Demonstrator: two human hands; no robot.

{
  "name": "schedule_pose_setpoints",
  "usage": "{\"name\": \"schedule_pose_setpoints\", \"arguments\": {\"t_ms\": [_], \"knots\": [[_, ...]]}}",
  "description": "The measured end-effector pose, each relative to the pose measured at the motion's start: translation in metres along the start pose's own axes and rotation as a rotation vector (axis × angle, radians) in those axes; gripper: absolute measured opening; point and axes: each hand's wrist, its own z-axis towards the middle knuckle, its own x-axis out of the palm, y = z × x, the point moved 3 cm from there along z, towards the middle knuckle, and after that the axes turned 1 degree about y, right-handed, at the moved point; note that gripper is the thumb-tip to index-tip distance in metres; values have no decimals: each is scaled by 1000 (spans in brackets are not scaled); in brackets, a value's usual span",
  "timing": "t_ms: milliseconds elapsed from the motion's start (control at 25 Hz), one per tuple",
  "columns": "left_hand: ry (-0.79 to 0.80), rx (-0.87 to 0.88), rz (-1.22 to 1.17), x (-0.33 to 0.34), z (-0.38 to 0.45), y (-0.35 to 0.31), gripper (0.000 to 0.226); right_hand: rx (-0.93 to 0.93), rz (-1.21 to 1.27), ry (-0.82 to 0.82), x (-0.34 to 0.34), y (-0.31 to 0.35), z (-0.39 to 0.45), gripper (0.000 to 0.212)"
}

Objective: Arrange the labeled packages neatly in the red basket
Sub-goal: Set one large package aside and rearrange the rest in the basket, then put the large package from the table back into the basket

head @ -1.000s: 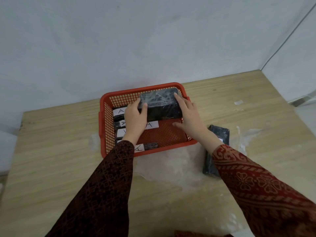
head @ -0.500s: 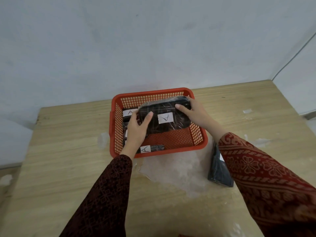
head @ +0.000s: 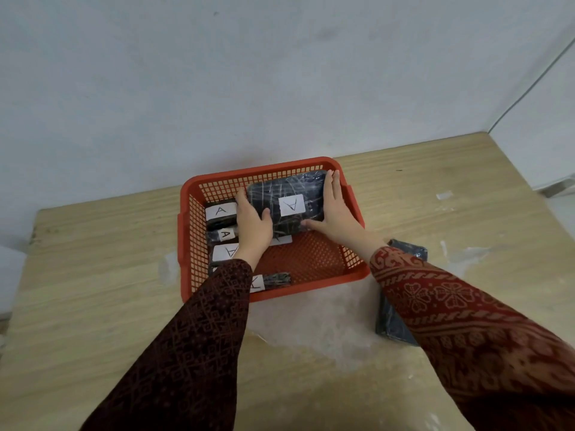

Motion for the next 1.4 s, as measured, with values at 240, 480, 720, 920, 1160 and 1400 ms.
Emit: {"name": "schedule_pose_setpoints", "arguments": {"t_ms": [240, 480, 720, 920, 1160, 1400], "knots": [[204, 250, 318, 23, -8, 12, 100, -62, -333, -53, 6, 4, 10, 74], [280, 213, 596, 18, 5, 18, 88, -75, -553, 51, 19, 11, -10, 59], [254, 130, 732, 22, -6, -7, 80, -164, -162, -29, -9, 18, -59, 56], [232, 582, 596, 77, -66, -69, 58, 80, 138, -371, -29, -48, -157, 50], [700, 906, 813, 185, -114, -105, 58, 640, 209, -343, 9, -130, -248, 62], [938, 599, 1036, 225, -115, -67, 87, 702, 85, -312, 32, -128, -256, 48]]}}
